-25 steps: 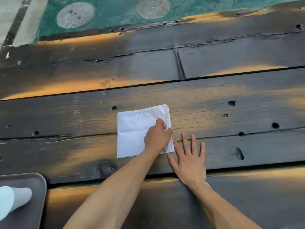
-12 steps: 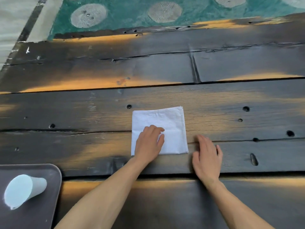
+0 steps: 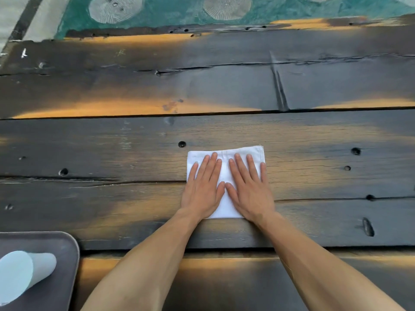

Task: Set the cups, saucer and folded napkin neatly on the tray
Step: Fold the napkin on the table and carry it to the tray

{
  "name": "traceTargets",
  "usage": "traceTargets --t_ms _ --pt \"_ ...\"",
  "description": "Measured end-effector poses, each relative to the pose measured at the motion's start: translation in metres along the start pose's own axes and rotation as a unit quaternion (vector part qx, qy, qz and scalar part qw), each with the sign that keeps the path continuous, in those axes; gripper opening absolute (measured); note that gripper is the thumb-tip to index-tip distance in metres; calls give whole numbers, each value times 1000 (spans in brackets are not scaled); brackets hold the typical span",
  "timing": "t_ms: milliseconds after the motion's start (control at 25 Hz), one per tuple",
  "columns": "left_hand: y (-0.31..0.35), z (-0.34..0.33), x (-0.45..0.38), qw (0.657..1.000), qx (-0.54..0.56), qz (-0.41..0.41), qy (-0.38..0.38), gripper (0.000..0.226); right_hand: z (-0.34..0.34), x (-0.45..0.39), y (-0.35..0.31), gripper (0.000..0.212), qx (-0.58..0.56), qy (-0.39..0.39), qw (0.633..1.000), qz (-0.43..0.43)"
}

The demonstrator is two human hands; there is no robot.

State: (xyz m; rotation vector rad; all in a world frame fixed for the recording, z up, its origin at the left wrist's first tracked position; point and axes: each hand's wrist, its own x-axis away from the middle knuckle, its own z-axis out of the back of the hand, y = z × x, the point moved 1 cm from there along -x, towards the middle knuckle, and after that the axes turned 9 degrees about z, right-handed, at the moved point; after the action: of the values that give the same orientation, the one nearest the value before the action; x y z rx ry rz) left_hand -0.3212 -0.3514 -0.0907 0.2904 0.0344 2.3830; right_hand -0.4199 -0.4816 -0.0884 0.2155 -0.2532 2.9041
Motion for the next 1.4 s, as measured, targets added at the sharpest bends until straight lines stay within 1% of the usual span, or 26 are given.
traceTargets --t_ms 160,320,520,720,800,880,1000,1040,1120,1160,1240,1320,1400 --pt "-2 -9 -4 1000 9 -1 19 67 -12 -5 3 66 1 5 1000 -12" --pt "-9 -8 -1 1000 5 5 11 69 -12 -3 5 69 19 -2 1000 -6" --pt "-31 -6 10 999 -6 42 -7 72 -12 16 22 71 -20 2 998 -66" --pt "-43 -7 17 998 -1 57 0 73 -13 19 28 70 -36 18 996 -74" --pt "-43 -8 18 998 -2 56 -2 74 -14 20 26 71 -23 17 997 -77" --pt "-44 -1 15 998 2 56 15 72 -8 17 28 71 3 19 997 -71" --pt "-50 18 -4 996 -19 26 85 60 17 -3 38 65 58 24 997 -48" --pt "-53 26 -13 996 -32 25 83 56 26 -13 41 63 68 16 997 -43" --pt "-53 43 -39 997 -50 50 34 46 42 -36 48 60 55 -16 998 -39" --pt "-53 51 -52 997 -52 64 6 37 49 -47 51 54 42 -34 998 -39" --pt "-53 67 -70 996 -60 63 -35 15 62 -67 56 38 37 -63 997 -29" --pt "-53 74 -80 993 -95 41 -49 10 69 -75 59 27 63 -61 996 -4" --pt "-52 75 -84 991 -108 35 -64 9 71 -78 64 23 71 -51 996 11"
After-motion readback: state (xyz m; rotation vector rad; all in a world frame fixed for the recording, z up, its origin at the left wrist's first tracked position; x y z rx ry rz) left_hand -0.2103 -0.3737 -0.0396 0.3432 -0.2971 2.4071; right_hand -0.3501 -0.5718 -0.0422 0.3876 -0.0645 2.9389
